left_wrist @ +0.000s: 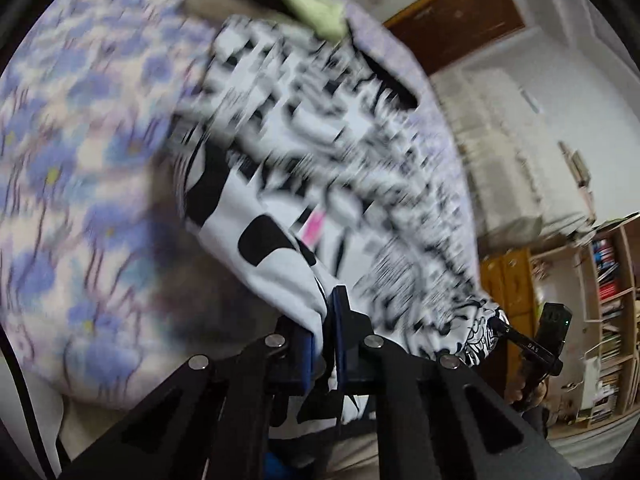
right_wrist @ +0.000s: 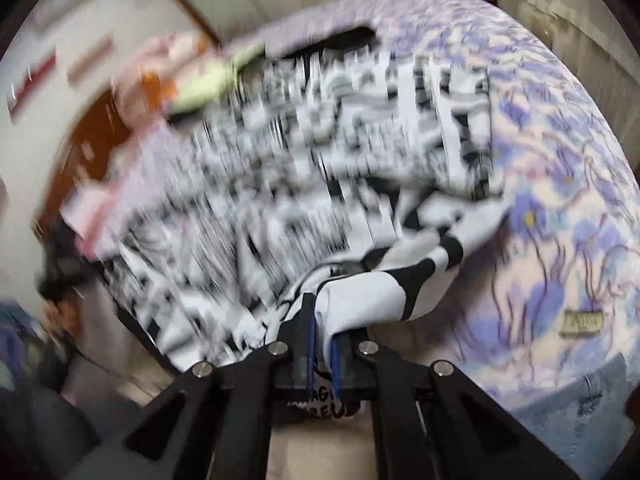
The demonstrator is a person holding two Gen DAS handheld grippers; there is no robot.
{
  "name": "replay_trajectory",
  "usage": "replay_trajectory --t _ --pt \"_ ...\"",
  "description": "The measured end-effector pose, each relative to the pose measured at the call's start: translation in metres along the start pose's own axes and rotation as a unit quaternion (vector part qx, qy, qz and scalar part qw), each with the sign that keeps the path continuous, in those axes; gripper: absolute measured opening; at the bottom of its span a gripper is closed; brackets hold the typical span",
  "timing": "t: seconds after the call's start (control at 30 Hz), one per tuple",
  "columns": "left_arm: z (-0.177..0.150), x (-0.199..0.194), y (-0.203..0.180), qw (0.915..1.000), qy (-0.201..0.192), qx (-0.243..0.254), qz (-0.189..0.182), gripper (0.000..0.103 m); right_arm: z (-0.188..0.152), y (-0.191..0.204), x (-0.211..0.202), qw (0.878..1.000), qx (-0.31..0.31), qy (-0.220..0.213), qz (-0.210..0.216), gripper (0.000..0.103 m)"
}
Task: Fold large clothes
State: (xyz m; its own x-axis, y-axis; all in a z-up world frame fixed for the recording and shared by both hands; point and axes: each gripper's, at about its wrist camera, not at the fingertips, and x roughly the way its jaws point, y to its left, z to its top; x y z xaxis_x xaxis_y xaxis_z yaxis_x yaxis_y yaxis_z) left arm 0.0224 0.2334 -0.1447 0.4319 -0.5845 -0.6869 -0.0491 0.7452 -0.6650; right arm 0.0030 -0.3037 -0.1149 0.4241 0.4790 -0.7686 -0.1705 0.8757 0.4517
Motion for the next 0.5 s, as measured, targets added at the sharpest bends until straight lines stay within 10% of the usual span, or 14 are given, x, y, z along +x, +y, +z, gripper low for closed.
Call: replay_trajectory --t 0.37,0.47,0.5 --pt "0.159 0.012 -0.018 0.9932 -0.089 -0.075 -0.004 0.009 0.157 -0.044 0.0 0.983 0.137 -0.123 0.019 0.007" --pt "0.197 0.04 -0.008 0.9921 -0.088 -0.09 0.008 0.03 0.188 -0.075 0.026 0.971 0.205 -0.122 0.016 0.017" --pt "0.209 0.048 -0.006 0.9913 -0.091 -0.094 0.016 0.055 0.196 -0.085 0.037 0.967 0.226 -0.115 0.016 0.027"
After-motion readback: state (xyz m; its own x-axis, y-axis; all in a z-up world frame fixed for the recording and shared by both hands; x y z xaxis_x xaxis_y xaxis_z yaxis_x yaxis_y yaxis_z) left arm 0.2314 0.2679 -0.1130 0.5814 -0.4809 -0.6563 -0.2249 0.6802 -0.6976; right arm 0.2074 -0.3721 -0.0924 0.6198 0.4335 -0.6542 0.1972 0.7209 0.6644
